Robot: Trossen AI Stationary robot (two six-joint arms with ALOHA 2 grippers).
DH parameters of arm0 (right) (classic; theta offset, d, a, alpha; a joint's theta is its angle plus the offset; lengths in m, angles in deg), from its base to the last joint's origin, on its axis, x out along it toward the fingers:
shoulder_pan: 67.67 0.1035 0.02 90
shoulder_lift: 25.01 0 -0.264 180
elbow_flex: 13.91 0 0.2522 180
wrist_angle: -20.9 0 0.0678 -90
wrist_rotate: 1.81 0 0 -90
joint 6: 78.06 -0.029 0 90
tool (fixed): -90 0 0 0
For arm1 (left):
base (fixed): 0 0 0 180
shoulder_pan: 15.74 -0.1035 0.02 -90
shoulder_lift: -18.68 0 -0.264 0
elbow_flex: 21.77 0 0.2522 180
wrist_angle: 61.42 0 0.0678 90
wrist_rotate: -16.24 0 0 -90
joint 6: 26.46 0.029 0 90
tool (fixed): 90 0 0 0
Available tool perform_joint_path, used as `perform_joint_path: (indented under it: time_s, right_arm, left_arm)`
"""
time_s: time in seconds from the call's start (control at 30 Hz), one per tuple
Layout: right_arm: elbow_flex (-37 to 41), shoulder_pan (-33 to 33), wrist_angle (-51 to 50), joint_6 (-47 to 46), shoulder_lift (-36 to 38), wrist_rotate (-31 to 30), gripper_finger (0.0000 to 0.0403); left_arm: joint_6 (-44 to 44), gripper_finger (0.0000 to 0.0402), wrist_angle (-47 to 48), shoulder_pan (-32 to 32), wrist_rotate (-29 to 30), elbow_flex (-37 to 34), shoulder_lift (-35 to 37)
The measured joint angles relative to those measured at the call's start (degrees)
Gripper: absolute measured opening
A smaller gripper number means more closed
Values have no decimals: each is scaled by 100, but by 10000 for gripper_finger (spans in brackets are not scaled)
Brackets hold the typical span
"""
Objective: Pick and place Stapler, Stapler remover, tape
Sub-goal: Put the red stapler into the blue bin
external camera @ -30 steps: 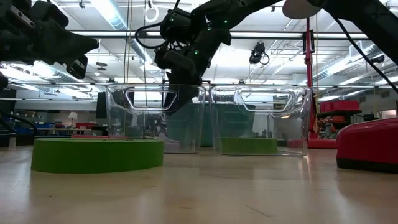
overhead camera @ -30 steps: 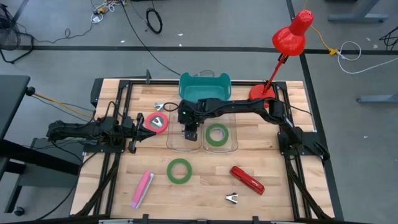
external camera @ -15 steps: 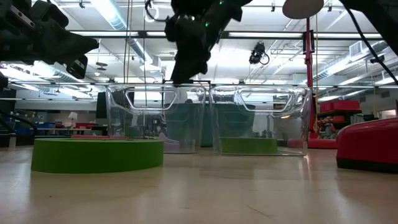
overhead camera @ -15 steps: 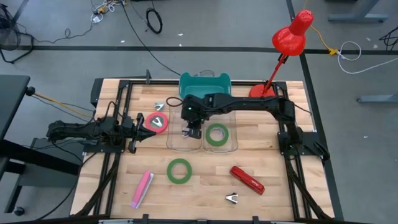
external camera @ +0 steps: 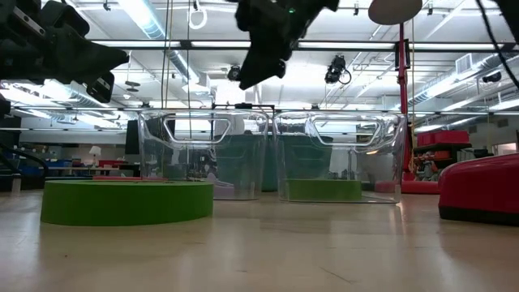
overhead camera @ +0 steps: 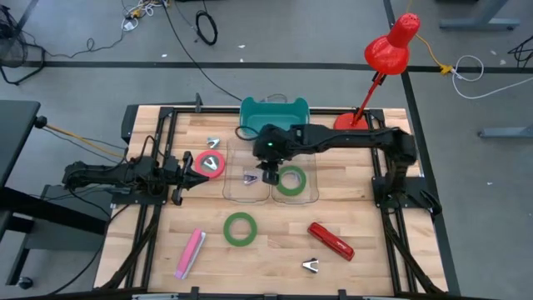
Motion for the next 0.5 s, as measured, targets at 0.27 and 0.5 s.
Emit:
perform_joint_path:
  time_s: [0.27,0.5]
  right_arm:
    - [1508,28,618,-147,1232,-501,132]
    - [2387,43,676,-470,2052,-595,132]
  left_arm:
    - [0,3,5,-1,2,0,-1]
    - [2,3,1,-1,2,1,1]
